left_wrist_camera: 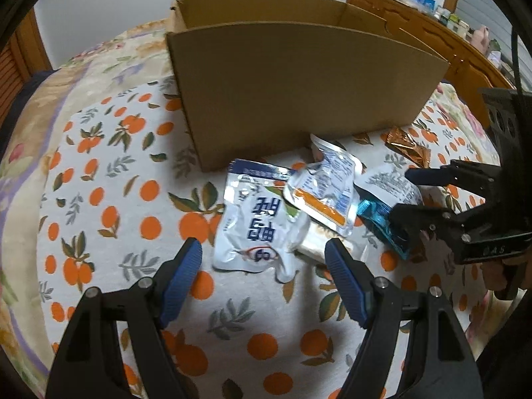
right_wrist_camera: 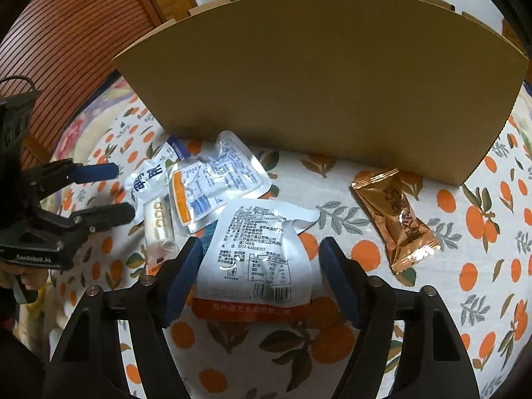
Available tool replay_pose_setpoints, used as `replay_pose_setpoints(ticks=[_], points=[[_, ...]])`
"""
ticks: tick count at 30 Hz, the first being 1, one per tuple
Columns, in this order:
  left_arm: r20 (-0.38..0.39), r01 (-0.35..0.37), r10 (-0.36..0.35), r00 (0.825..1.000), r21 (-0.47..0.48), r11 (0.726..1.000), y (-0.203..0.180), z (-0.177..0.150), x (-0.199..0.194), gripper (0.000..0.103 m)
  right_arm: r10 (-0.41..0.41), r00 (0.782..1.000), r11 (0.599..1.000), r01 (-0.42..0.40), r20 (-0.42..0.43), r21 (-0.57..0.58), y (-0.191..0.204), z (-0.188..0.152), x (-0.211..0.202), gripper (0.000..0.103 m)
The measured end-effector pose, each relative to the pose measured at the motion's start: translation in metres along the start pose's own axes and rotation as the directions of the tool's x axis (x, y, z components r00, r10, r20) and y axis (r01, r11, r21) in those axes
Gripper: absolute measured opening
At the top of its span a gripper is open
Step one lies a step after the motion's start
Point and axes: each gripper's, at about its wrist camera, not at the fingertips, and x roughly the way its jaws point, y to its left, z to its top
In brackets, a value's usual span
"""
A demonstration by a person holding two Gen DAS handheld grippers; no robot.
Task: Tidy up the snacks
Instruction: 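Withdraw both tools and lower them toward the remaining white pouches, then grasp the blue-lettered white pouch with the left tool while the right tool grasps the red-banded white pouch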
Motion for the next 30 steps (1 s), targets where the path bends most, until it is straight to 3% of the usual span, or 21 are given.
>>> replay_pose_setpoints(ticks=[4,13,18,19,22,30], points=[[-0.017,-0.005,0.005,1.0,0.007,1.0,-0.003,0.002,0.01,0.077,-0.012,1.0,0.999,0.012,-0.025,-0.034,0.002,-0.001,0.002,0.064],[-0.014,0.041,-0.041,0.999,-0.038,0.998,0.005,0.006,0.017,0.076,0.026,0.999,0.999,-0.025,-0.029,0.037,-0.016,-0.001,-0.006,0.064],[0.0,0.052,-0.052,0.999,-0.062,0.997,0.01,0.012,0.016,0.055,0.027,0.999,0.999,-0.026,-0.025,0.038,-0.017,-0.001,-0.007,0.064],[-0.004,0.053,-0.053,0.999,-0.071,0.996,0.011,0.013,0.017,0.044,0.024,0.999,0.999,-0.023,-0.025,0.034,-0.017,-0.002,-0.007,0.064],[-0.016,0.059,-0.061,0.998,-0.076,0.995,0.011,0.016,0.02,0.044,0.012,1.0,1.0,-0.012,-0.025,0.016,-0.014,-0.002,-0.007,0.064],[-0.053,0.024,-0.026,0.998,-0.029,0.999,-0.007,0.027,0.036,0.055,0.004,1.0,1.0,-0.004,-0.03,-0.001,-0.012,-0.002,-0.003,0.064]])
